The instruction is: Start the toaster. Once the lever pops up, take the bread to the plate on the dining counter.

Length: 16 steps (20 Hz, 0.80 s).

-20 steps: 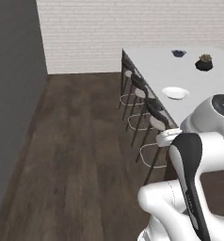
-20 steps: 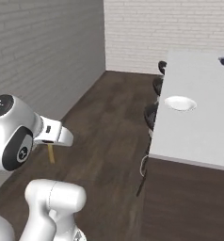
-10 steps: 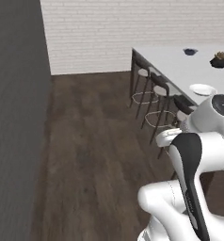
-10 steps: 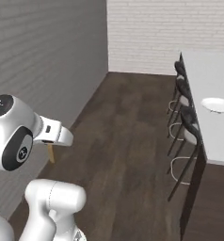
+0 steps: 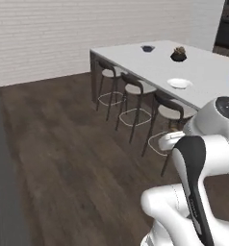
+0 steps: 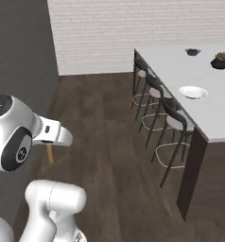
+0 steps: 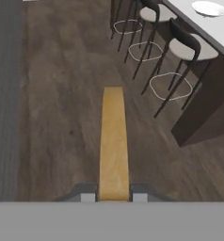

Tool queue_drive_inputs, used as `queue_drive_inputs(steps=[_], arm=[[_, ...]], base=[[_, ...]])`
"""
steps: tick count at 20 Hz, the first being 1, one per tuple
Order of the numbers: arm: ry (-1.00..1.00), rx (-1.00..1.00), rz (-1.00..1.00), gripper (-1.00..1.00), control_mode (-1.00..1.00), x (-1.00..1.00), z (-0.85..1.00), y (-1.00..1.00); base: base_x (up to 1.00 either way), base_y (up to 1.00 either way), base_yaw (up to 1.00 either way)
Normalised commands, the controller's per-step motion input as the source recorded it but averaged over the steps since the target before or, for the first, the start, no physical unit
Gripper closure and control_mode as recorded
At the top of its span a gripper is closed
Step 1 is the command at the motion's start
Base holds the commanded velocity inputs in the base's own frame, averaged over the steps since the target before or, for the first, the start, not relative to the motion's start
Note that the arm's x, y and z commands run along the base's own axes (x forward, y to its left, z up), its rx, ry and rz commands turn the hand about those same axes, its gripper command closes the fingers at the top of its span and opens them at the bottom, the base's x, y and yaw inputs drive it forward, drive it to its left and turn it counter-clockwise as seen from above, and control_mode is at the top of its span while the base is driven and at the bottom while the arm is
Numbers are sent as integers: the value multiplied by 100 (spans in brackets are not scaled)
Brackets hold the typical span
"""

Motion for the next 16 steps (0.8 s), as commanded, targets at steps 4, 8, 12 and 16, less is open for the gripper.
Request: queue_drive_inputs(steps=[4,8,12,16], arm=[[0,0,0,100,100,0,0,0],[0,0,0,100,100,0,0,0],[0,0,0,100,100,0,0,0],[0,0,0,100,100,0,0,0]], base=[[43,78,-67],[44,74,-68],[44,74,-68],[42,76,-68]])
